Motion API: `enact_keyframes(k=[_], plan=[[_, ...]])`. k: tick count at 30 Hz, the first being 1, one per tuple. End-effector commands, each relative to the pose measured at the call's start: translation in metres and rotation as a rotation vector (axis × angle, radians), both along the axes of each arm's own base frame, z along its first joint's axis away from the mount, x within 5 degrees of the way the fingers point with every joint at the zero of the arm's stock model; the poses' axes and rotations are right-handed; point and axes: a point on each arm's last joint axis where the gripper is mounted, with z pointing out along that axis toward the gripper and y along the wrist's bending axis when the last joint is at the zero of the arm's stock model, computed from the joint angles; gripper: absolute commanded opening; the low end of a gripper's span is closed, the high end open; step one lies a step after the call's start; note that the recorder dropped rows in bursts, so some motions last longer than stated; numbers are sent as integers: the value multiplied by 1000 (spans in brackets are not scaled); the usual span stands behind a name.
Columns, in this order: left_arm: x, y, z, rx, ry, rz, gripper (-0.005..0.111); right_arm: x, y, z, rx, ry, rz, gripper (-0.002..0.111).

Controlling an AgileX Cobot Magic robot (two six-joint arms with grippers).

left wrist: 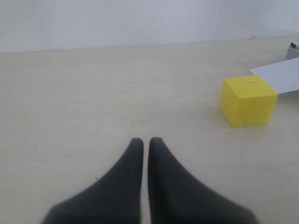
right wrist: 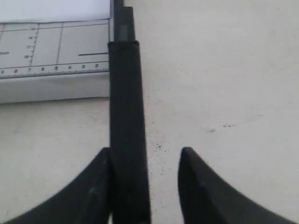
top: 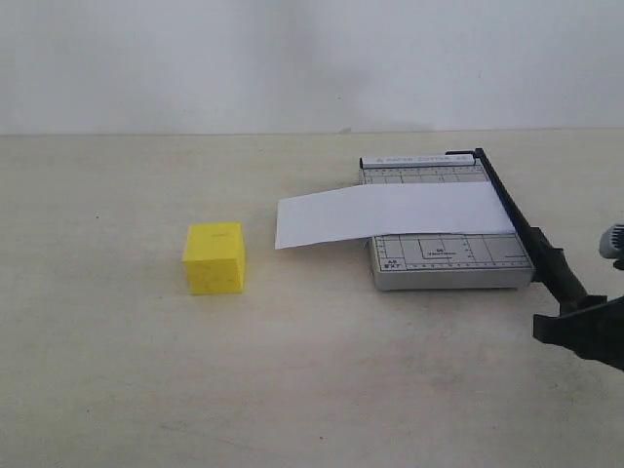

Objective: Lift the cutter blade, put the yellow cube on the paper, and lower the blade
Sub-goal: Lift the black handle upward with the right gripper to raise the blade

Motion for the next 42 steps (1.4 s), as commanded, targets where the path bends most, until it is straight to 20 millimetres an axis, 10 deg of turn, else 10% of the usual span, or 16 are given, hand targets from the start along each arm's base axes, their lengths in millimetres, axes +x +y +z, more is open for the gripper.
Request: enact_keyframes(k=[1, 3, 15, 29, 42], plan=[[0, 0, 3, -9, -23, 2, 5, 0, 0, 0, -11, -8, 8, 15], [0, 0, 3, -9, -23, 2, 5, 0, 0, 0, -12, -8, 12, -1], [0, 0, 3, -9, -23, 2, 5, 2, 1, 12, -11, -89, 19, 0], [0, 0, 3, -9, -23, 2, 5, -14, -2, 96, 33, -550, 10, 0], [0, 0, 3, -9, -21, 2, 5, -17, -3, 103, 37, -595, 8, 0]])
